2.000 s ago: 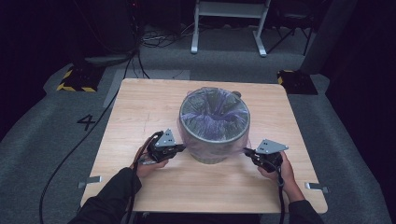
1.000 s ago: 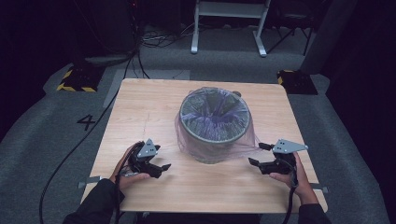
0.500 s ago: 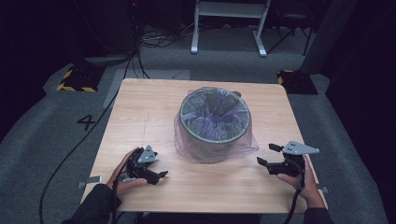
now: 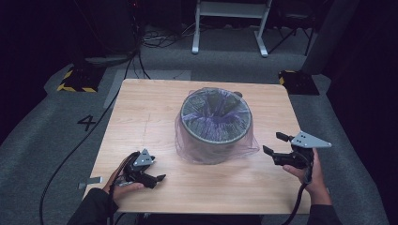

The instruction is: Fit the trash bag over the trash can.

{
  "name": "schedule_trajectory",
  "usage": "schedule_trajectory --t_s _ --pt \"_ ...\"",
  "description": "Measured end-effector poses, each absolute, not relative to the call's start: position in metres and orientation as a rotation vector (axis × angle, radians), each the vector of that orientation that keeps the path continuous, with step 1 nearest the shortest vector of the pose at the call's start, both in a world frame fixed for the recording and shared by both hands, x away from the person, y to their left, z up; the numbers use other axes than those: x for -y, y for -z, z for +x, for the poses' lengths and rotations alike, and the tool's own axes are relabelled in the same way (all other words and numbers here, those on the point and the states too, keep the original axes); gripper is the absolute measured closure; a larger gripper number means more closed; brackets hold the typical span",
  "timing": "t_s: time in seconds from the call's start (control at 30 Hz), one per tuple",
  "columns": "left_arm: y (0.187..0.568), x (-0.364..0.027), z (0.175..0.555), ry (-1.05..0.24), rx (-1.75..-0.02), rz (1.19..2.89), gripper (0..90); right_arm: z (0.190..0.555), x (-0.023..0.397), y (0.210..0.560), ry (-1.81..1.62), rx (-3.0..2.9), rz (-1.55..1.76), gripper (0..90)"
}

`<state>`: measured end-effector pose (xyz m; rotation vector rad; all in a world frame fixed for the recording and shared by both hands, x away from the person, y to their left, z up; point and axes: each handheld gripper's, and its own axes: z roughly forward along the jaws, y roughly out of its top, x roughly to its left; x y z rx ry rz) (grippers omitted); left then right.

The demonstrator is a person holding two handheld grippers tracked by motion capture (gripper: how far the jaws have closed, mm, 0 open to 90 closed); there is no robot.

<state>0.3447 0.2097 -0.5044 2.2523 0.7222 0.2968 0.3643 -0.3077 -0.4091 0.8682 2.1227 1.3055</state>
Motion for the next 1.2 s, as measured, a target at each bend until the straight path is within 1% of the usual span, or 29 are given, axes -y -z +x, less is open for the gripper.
schedule_trajectory --t_s 0.47,1.1,1.2 --pt "0.505 -0.209 0.345 -0.287 -0.721 2.252 15.0 0.372 0.28 0.362 -1.375 -2.097 0.754 22.1" --pt "0.504 -0.208 0.345 -0.287 -0.724 2.252 14.9 0.391 0.251 0.332 -1.398 -2.093 0.703 23.1" --pt "0.504 -0.209 0.346 -0.289 -0.723 2.253 14.9 0.396 0.246 0.327 -1.453 -2.093 0.682 23.5"
